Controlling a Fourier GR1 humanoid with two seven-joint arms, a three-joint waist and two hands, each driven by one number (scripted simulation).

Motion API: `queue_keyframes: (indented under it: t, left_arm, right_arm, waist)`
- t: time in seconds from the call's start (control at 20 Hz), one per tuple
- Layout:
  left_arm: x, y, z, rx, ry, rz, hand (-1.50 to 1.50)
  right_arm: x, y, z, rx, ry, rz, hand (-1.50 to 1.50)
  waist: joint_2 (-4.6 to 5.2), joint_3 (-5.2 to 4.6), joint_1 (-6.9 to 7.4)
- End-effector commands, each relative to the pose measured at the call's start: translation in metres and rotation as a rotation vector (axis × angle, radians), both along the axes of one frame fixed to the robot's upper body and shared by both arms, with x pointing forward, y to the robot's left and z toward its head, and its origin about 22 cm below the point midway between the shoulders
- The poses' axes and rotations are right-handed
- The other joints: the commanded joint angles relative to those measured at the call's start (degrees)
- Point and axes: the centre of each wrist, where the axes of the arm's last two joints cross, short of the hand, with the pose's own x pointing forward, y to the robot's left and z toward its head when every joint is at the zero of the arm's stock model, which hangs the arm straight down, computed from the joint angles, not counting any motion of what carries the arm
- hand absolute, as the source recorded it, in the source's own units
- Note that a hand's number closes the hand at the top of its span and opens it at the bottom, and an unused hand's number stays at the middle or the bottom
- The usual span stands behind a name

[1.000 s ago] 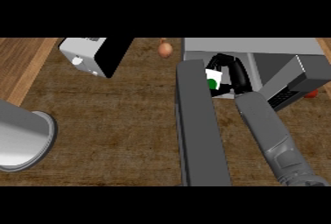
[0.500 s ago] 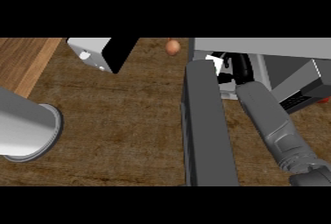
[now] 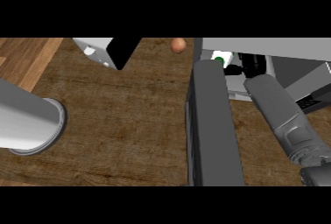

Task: Pick up the milk, place it into the microwave and close the microwave

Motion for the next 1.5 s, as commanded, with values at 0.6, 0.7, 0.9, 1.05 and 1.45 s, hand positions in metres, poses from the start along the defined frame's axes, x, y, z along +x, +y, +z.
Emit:
queue_keyframes:
  t: [0.6,0.7,0.9,1.05,1.45]
  left_arm:
    - [0.014,0.004,-0.001,0.053,0.022,-0.004,-1.5]
    - [0.02,0.001,-0.003,0.064,0.031,-0.025,-1.5]
    - [0.027,-0.001,-0.006,0.071,0.031,-0.079,-1.5]
    - [0.023,-0.002,-0.012,0.068,0.041,-0.109,-1.5]
    - [0.041,-0.022,-0.017,0.048,0.034,-0.228,-1.5]
  right_arm:
    - [-0.006,-0.029,-0.009,-0.177,0.006,-0.194,-1.5]
    - [-0.004,-0.019,-0.008,-0.178,0.02,-0.159,-1.5]
    - [-0.005,-0.015,-0.009,-0.152,0.014,-0.078,-1.5]
    - [-0.005,-0.011,-0.011,-0.117,0.037,-0.043,-1.5]
    - [-0.006,-0.008,-0.014,0.087,0.079,0.102,-1.5]
  waist:
    - [0.85,0.24,1.67]
    - [0.8,0.16,1.27]
    - [0.83,0.21,0.84]
    - [0.45,0.12,1.51]
    - [0.27,0.2,-0.43]
